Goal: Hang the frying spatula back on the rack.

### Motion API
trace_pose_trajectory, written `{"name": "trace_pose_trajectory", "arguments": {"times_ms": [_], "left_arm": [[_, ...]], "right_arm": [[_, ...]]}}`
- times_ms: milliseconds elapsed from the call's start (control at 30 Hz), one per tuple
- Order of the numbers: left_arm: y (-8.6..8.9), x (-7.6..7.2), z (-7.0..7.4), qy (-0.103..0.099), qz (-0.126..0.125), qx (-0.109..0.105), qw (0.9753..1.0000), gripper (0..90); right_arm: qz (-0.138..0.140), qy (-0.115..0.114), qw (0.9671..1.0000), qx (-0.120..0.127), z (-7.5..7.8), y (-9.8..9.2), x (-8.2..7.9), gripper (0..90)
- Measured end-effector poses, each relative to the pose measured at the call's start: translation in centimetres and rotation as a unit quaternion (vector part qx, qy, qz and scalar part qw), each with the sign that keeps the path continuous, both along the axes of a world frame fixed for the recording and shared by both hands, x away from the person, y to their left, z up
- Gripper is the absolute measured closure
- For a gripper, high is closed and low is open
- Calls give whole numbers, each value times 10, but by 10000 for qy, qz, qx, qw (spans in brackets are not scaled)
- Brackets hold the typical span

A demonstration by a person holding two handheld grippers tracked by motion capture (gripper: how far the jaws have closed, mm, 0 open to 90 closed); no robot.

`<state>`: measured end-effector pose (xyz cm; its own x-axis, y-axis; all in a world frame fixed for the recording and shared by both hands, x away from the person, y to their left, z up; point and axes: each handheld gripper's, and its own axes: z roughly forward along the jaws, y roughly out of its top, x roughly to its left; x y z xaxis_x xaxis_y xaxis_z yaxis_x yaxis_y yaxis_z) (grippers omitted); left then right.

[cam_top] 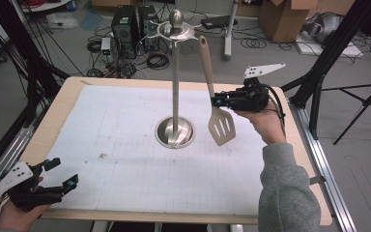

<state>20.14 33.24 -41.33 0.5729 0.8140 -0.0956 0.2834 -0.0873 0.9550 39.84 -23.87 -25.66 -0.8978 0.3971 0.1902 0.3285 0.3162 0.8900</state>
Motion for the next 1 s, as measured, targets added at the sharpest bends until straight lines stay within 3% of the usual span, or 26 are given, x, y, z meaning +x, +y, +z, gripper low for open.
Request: {"name": "trace_pose_trajectory", "arguments": {"times_ms": [367, 500, 633, 767, 1000], "left_arm": [[3, -4, 0, -4, 53, 35, 10000, 84], [2, -4, 0, 3, 30, 54, 10000, 84], [1, -2, 0, -13, 7, 44, 10000, 84], [0, -1, 1, -21, -7, 34, 10000, 84], [-2, 0, 2, -57, -38, 15, 10000, 84]], "right_arm": [[-187, -195, 9996, -14, -3, 2, -3, 539], [-371, -321, 9988, 75, -8, 0, -5, 371], [-380, -360, 9986, 86, -10, -2, -7, 243], [-363, -546, 9978, 131, -6, -3, -12, 212], [-370, -599, 9975, 89, -3, -1, -18, 188]]}}
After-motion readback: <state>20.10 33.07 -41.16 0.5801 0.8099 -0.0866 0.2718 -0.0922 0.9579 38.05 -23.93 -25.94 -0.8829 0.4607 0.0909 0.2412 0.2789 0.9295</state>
